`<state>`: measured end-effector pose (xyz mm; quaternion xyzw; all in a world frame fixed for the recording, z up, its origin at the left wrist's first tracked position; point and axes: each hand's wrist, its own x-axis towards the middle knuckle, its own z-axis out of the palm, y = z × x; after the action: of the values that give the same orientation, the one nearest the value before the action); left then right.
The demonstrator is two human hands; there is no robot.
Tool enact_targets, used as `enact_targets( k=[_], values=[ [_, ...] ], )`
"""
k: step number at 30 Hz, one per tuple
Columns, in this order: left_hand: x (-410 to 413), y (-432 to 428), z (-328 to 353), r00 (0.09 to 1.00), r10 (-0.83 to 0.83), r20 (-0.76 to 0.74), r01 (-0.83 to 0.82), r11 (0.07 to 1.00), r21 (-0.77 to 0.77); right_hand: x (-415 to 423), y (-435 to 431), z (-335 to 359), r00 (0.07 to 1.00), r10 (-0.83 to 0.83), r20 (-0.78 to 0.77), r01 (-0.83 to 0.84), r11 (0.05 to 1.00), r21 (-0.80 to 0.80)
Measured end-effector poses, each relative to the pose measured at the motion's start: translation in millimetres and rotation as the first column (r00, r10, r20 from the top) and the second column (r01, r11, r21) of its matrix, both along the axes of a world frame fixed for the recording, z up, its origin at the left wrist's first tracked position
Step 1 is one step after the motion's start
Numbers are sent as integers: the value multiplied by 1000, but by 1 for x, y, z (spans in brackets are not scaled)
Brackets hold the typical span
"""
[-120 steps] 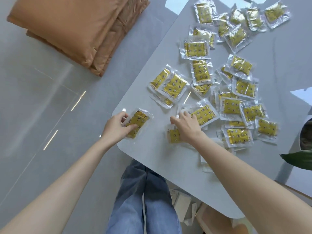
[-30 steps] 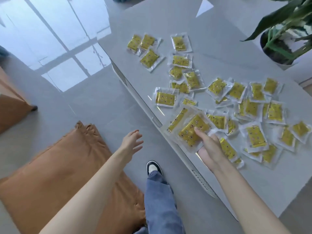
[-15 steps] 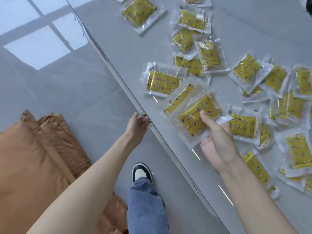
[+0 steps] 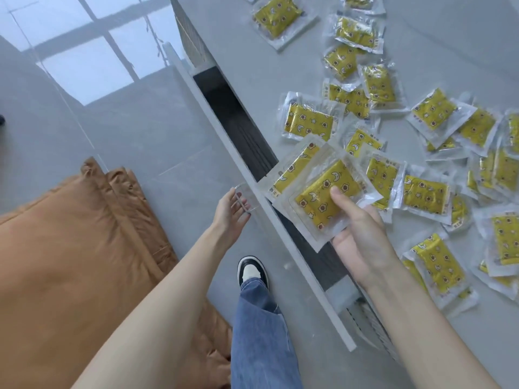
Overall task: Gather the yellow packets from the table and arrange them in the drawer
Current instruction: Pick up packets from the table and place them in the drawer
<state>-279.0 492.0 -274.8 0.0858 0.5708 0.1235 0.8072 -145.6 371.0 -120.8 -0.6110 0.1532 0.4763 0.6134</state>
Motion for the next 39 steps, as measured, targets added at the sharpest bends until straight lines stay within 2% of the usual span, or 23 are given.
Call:
enact_targets(
  k=[8,12,14,16,18,19,21,23,24,26,27,28,29,31,32,33,34,36,37,39],
  values=[
    [-88,0,4,999,36,-4,-35,999,27,-51,-10,7,993,119,-1,-119,991,54],
    [-109,-4,18,998,30,-48,-27,998,55,-70,-20,-4,989,151,8,-151,988,24],
    [-115,-8,27,990,14,-139,5,991,134,-79,-26,-12,988,157,-1,-157,987,18],
    [-116,-12,42,954,-35,-298,129,944,304,-90,-34,-21,990,141,-23,-141,990,-14],
    [-116,-18,62,897,-17,-441,263,823,504,-100,-43,-32,992,100,-73,-104,993,-61],
    [-116,-21,72,872,16,-489,328,722,609,-105,-46,-38,991,64,-115,-74,994,-84],
    [-112,-26,94,821,55,-568,503,400,766,-110,-50,-49,976,-30,-217,0,991,-137],
    [-103,-28,102,792,-8,-611,609,83,789,-110,-52,-61,952,-101,-290,50,982,-181],
    [-95,-28,103,777,-83,-624,626,-5,780,-108,-53,-67,943,-127,-307,68,978,-196],
    [-75,-26,99,698,-275,-662,674,-62,736,-101,-55,-79,936,-164,-313,98,971,-218],
    [-64,-26,93,611,-373,-698,730,-76,679,-97,-56,-85,933,-174,-314,107,970,-220],
    [-52,-24,86,476,-466,-746,805,-109,583,-93,-57,-91,932,-181,-315,115,970,-216],
    [-41,-23,77,311,-548,-776,872,-160,463,-89,-57,-97,929,-188,-319,125,970,-209],
    [-21,-22,63,12,-672,-741,935,-256,247,-79,-59,-110,926,-206,-316,146,968,-202],
    [-14,-22,56,-62,-710,-702,943,-273,193,-75,-60,-117,926,-215,-310,158,967,-199],
    [-8,-22,49,-69,-740,-669,951,-251,180,-71,-61,-123,925,-225,-305,172,966,-192],
    [-4,-22,41,-18,-771,-637,965,-181,192,-67,-62,-128,926,-234,-298,184,965,-186],
    [4,-22,26,164,-826,-539,973,44,229,-60,-64,-138,929,-255,-268,213,961,-178],
    [9,-23,20,238,-828,-508,962,128,242,-57,-66,-142,930,-272,-247,230,955,-185],
    [18,-27,10,292,-802,-522,951,182,252,-52,-68,-151,940,-288,-182,239,939,-248]
  ],
)
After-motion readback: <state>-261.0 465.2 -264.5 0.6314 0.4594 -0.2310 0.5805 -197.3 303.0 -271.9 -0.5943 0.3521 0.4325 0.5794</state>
